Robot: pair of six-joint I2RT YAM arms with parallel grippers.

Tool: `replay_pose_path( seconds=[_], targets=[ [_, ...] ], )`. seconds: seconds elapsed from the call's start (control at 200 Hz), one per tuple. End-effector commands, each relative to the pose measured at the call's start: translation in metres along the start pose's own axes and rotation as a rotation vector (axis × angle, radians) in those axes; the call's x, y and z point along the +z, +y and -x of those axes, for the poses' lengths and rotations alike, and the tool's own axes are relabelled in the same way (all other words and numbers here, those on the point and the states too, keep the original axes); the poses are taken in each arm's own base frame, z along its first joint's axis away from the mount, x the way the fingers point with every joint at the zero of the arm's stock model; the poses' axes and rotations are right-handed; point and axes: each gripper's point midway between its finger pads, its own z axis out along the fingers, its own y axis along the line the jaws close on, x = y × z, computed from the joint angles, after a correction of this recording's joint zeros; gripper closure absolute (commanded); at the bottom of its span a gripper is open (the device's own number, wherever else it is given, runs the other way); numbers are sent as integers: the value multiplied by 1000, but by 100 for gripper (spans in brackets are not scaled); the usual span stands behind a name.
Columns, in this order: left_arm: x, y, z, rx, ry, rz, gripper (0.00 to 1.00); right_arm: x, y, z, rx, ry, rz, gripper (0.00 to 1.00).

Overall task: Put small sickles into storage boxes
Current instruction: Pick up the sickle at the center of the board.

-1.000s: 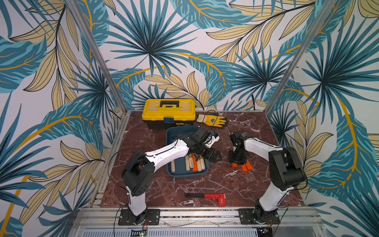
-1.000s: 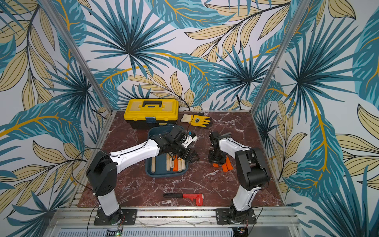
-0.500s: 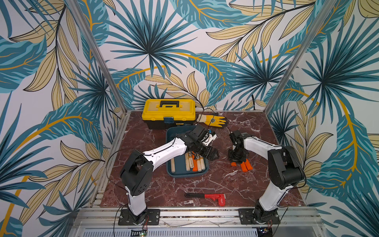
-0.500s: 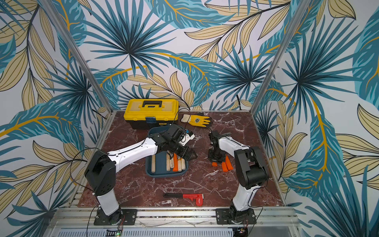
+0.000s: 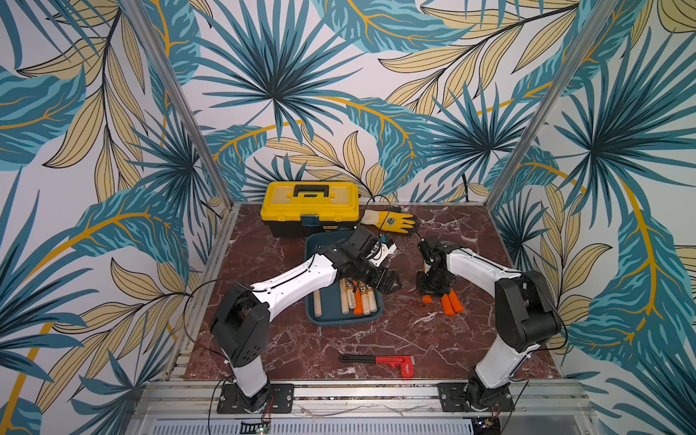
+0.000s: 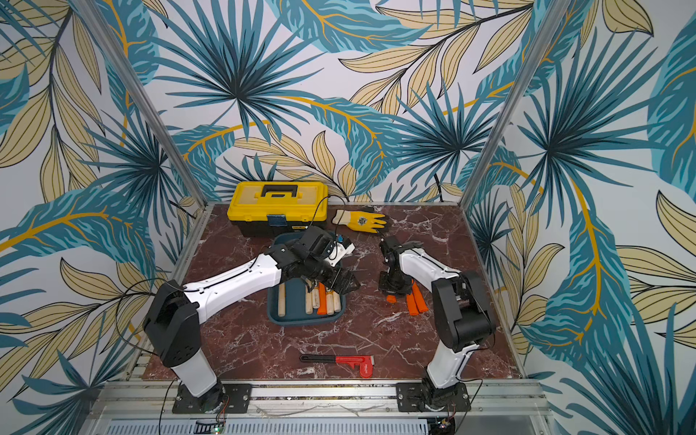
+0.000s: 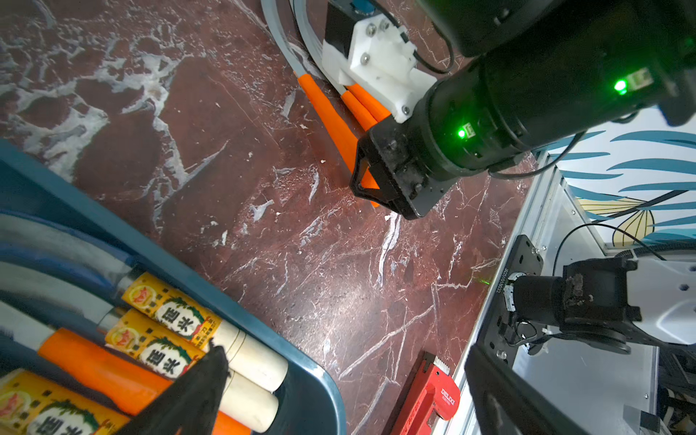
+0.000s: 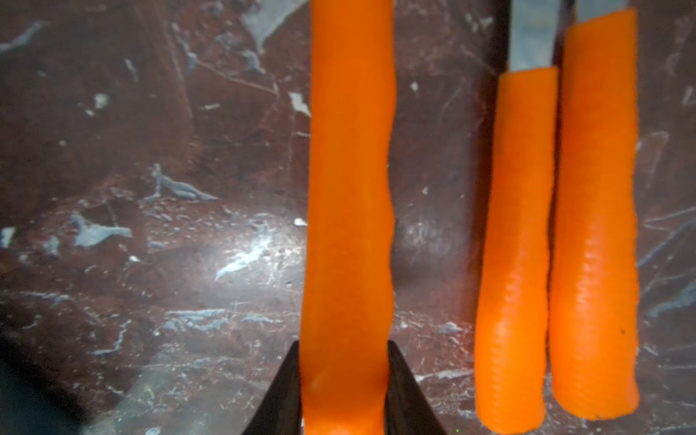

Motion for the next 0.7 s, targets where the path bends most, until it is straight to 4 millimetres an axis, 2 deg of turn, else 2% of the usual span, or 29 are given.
replay_pose_path(
  seconds=[0.0,0.441,0.696],
  targets=[
    [-15,-2,-2,14,-25,15,0,-15,8,-1,-2,-20,13,85],
    [-40,0,-13,-13,-67,63,1,-36,33,-12,-55,-55,28,85],
    [-57,-2,-19,-36,-103,76,1,-57,51,-20,-86,-97,48,85]
  ],
)
